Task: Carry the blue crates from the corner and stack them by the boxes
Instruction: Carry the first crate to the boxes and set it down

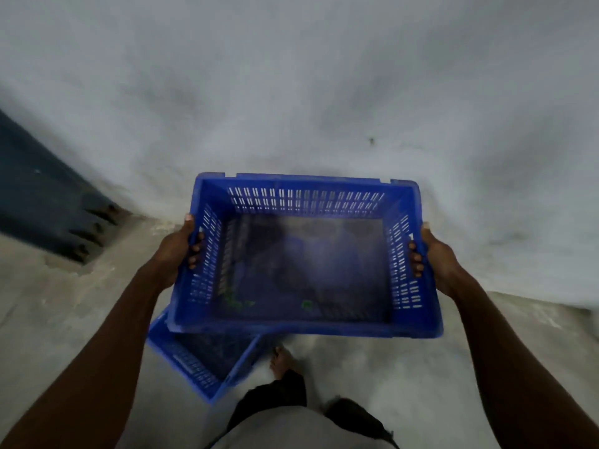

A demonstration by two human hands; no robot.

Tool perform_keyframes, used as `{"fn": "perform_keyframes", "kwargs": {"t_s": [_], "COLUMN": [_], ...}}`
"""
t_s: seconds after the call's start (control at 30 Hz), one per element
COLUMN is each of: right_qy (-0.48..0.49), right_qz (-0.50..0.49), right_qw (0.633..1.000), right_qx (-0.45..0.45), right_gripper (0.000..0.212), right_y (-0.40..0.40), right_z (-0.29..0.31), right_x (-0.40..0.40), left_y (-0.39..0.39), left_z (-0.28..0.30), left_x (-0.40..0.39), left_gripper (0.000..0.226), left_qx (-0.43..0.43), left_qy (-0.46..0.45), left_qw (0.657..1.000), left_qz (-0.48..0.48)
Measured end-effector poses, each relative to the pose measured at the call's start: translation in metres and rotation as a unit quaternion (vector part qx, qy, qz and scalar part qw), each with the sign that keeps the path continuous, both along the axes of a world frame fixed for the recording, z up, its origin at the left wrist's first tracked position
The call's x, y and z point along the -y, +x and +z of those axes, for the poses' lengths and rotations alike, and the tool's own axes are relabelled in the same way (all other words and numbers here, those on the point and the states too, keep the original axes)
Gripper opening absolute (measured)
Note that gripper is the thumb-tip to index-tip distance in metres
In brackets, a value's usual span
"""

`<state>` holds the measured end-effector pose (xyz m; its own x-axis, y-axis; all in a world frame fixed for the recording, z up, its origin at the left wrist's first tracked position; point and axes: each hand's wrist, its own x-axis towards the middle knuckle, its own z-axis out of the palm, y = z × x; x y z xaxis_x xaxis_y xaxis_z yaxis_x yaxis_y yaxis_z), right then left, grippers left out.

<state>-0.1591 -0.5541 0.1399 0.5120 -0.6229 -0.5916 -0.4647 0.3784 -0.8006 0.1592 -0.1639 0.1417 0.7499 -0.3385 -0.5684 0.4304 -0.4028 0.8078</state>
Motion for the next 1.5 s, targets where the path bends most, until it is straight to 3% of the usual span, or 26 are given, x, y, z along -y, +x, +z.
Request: {"fn": "perform_keyframes", "kwargs": {"t_s": [0.23,0.47,0.7,0.97,1.5], "right_qy": [-0.013,-0.042,-0.054,-0.019,-0.050], "right_qz": [-0.177,-0.359,-0.516,-0.664,-0.811], "right_qw": [0.984,0.932,0.855,0.747,0.577], "right_qx": [0.015,0.002,-0.007,-0.036,-0.087], "right_gripper": [0.054,0.054,0.053,0.056,0.054], "right_y": [-0.205,-0.446,-0.666,-0.857,-1.187], "right_z": [0.040,0.069,0.087,0.071,0.083], "right_x": [-0.001,-0.032,-0.090,-0.135,-0.061], "left_y": [-0.090,-0.271,-0.499,-0.754,-1.239], "left_z": [0.034,0.060,0.070,0.067,0.075], "left_x": [0.144,0.280,0.386,0.499,0.725], "left_gripper": [0.062,0.057,0.058,0.058,0.051], "left_qx": [0.026,-0.010,-0.016,-0.015,-0.018], "left_qy": [-0.011,-0.048,-0.050,-0.032,-0.044], "left_qw": [0.987,0.940,0.880,0.786,0.633], "left_qz": [-0.159,-0.337,-0.473,-0.617,-0.773]}}
